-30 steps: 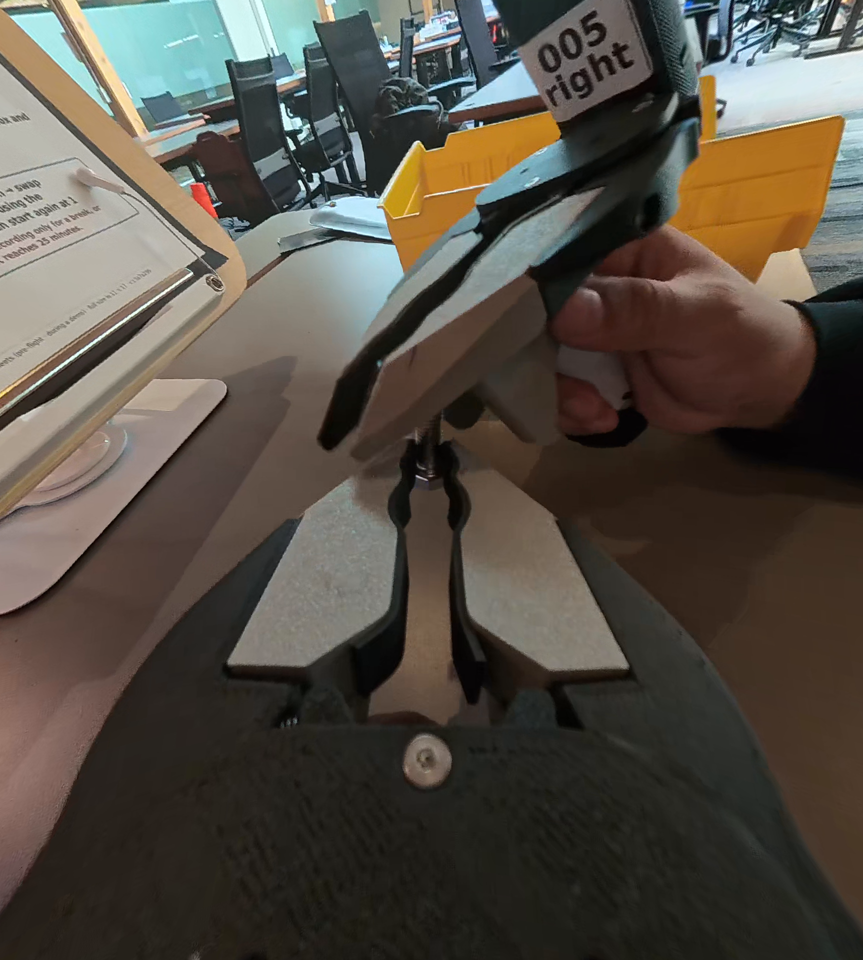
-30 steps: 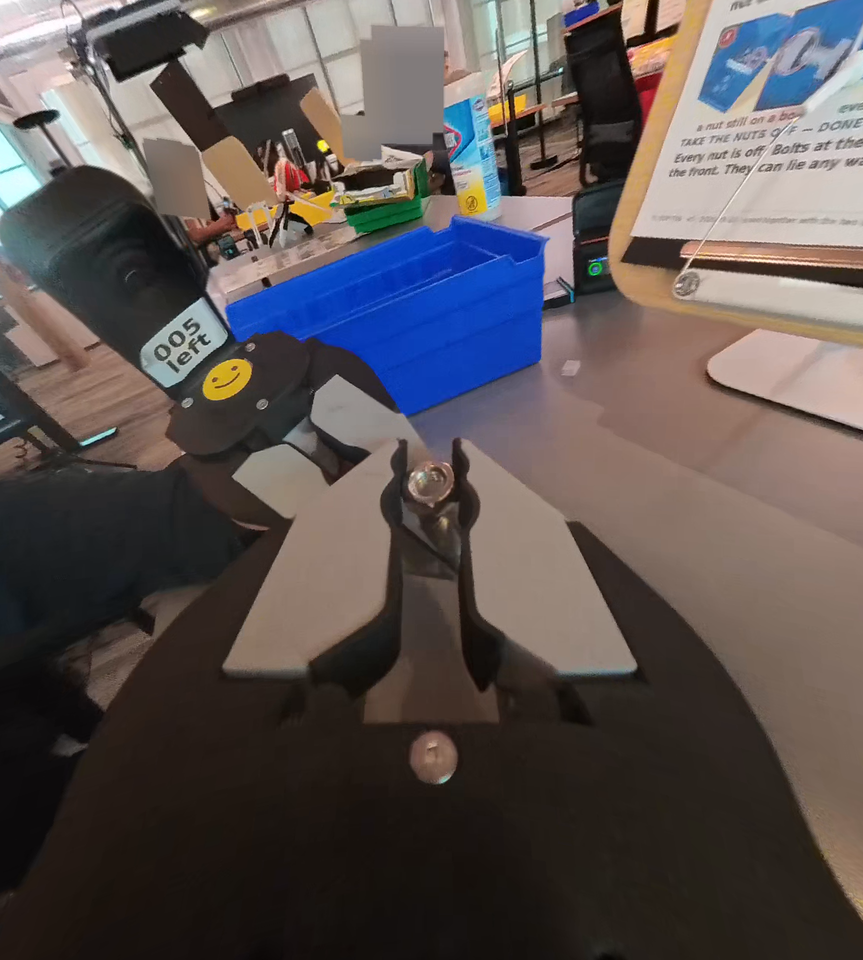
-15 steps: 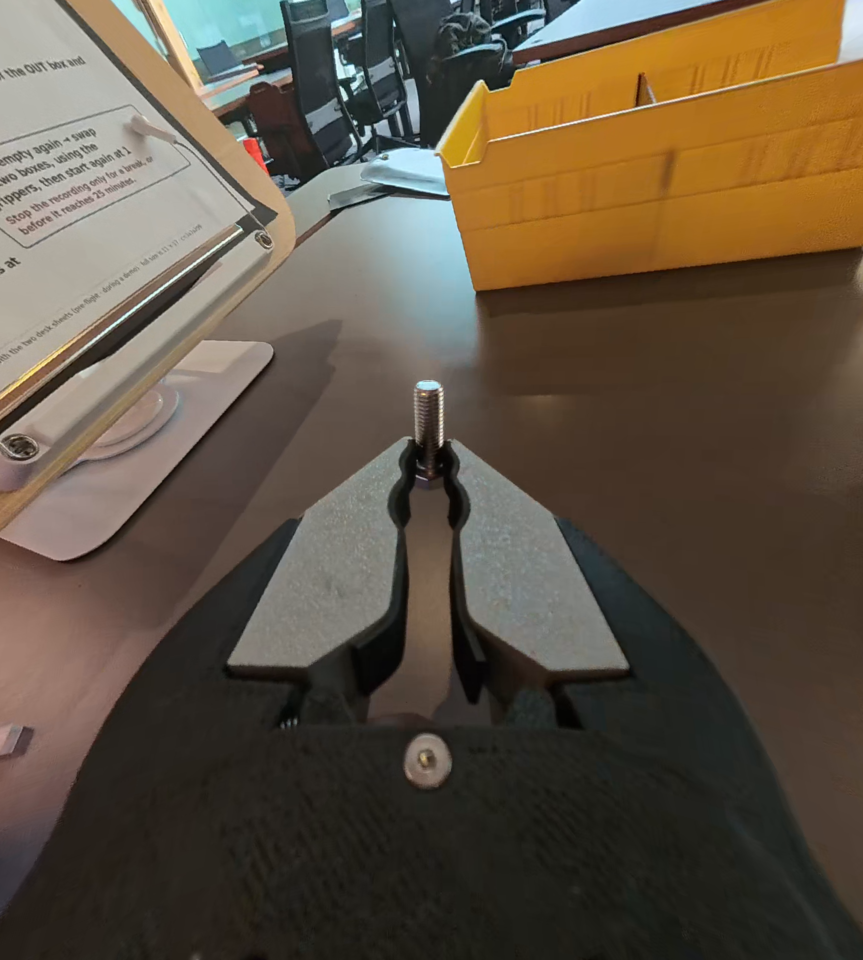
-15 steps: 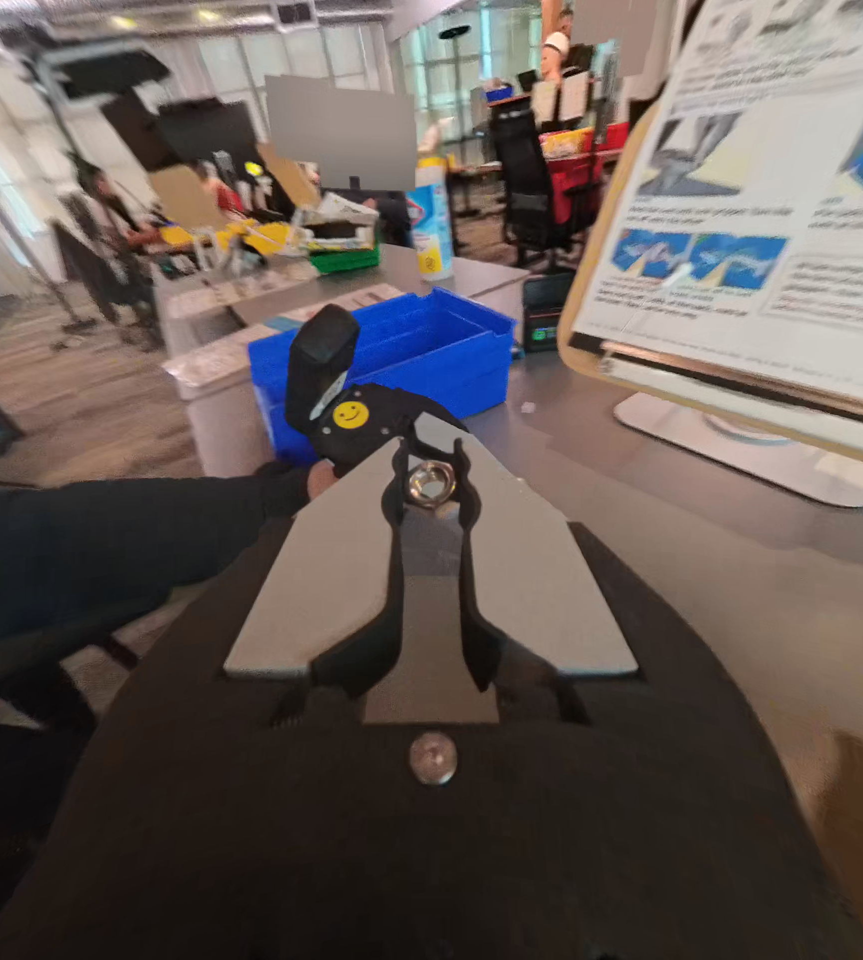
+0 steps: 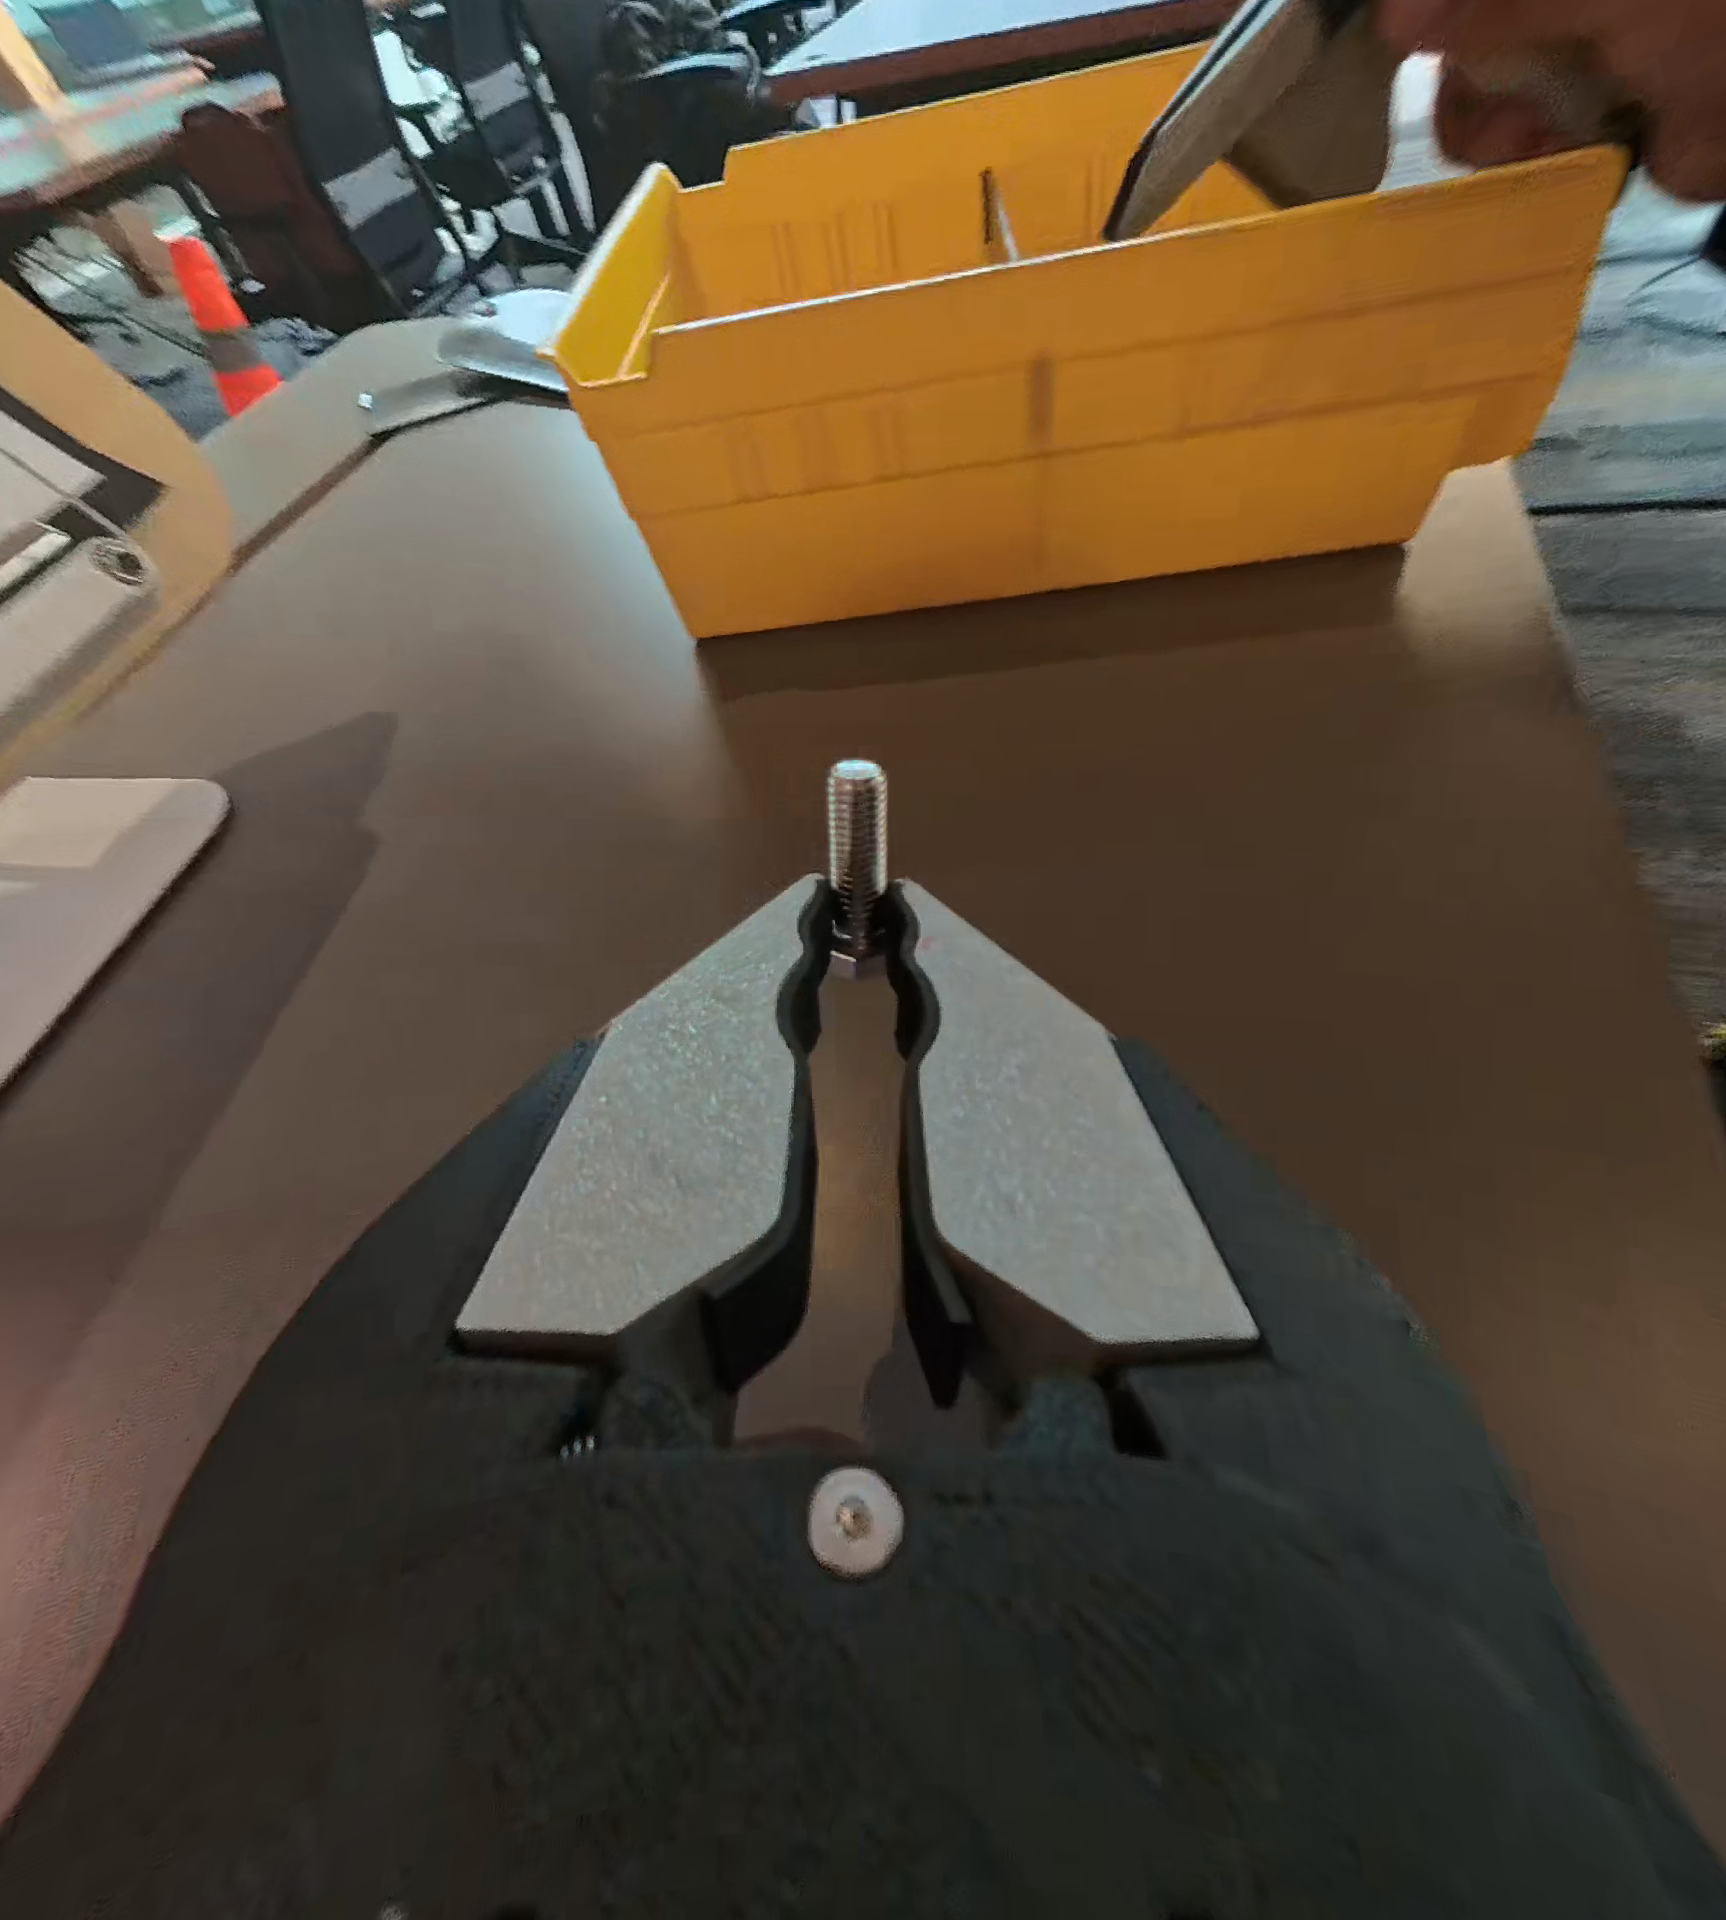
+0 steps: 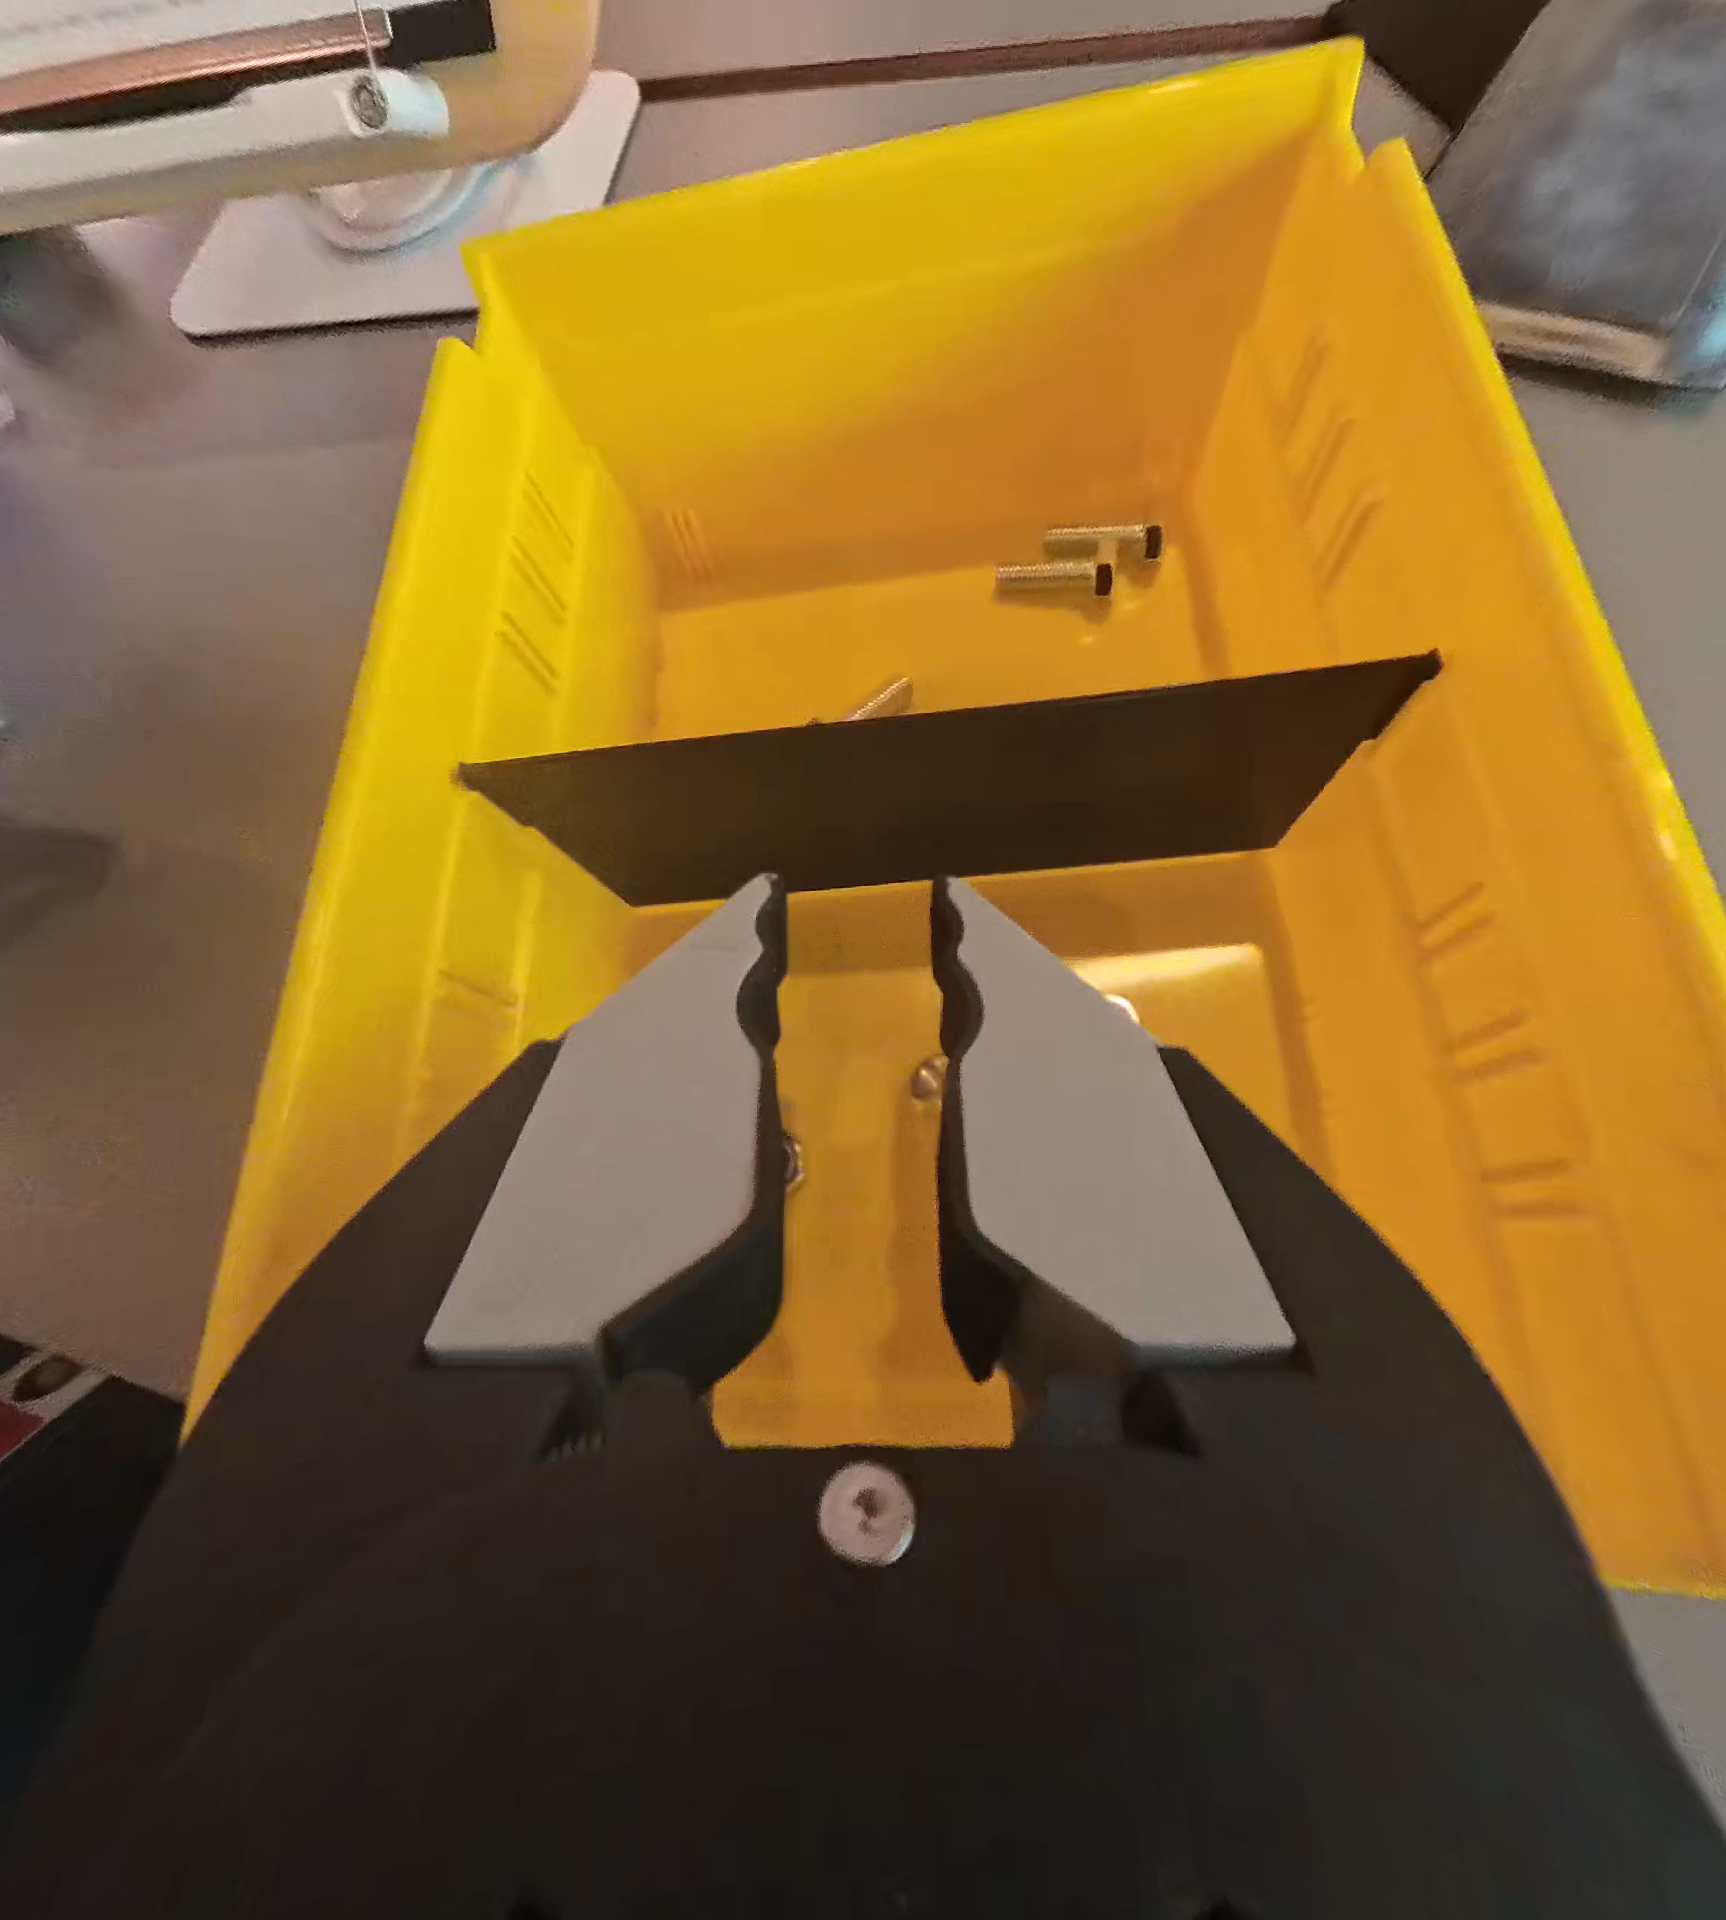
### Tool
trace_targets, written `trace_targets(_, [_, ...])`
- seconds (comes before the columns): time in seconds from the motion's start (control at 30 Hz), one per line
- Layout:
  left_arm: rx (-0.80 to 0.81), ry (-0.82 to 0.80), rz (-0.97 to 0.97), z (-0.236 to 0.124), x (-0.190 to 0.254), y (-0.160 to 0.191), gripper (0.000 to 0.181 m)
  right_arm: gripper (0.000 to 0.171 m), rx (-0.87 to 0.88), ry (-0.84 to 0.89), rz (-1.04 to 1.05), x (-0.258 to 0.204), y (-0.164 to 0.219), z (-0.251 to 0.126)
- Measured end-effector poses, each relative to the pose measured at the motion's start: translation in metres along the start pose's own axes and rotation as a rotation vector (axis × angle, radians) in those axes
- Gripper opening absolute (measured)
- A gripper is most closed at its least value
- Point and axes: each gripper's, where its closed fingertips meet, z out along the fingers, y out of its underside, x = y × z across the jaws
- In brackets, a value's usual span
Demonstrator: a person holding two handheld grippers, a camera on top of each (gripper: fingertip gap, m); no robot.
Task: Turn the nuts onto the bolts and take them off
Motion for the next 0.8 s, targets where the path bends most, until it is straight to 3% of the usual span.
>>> trace_targets(0.13, [-0.009, 0.092, -0.077, 0.008, 0.018, -0.001, 0.007, 0.027, 0.091, -0.035, 0.035, -0.004, -0.014, -0.012])
trace_targets(0.23, [0.030, 0.118, -0.113, 0.011, 0.027, -0.011, 0.007, 0.024, 0.273, -0.112, -0.055, -0.056, -0.041, -0.044])
trace_targets(0.3, [0.038, 0.125, -0.106, 0.013, 0.033, -0.015, 0.007, 0.024, 0.275, -0.200, -0.121, -0.103, -0.042, -0.048])
trace_targets(0.4, [0.044, 0.109, -0.075, 0.013, 0.039, -0.018, 0.007, 0.037, 0.142, -0.424, -0.134, -0.176, -0.021, -0.029])
trace_targets(0.5, [0.065, 0.098, -0.032, 0.010, 0.046, -0.023, 0.007, 0.038, 0.080, -0.557, -0.132, -0.223, -0.003, -0.001])
trace_targets(0.7, [0.088, 0.076, 0.055, 0.005, 0.054, -0.025, 0.007, 0.033, -0.004, -0.623, -0.102, -0.257, 0.016, 0.045])
trace_targets(0.8, [0.075, 0.099, 0.062, 0.006, 0.058, -0.022, 0.007, 0.027, 0.031, -0.694, -0.064, -0.264, 0.013, 0.048])
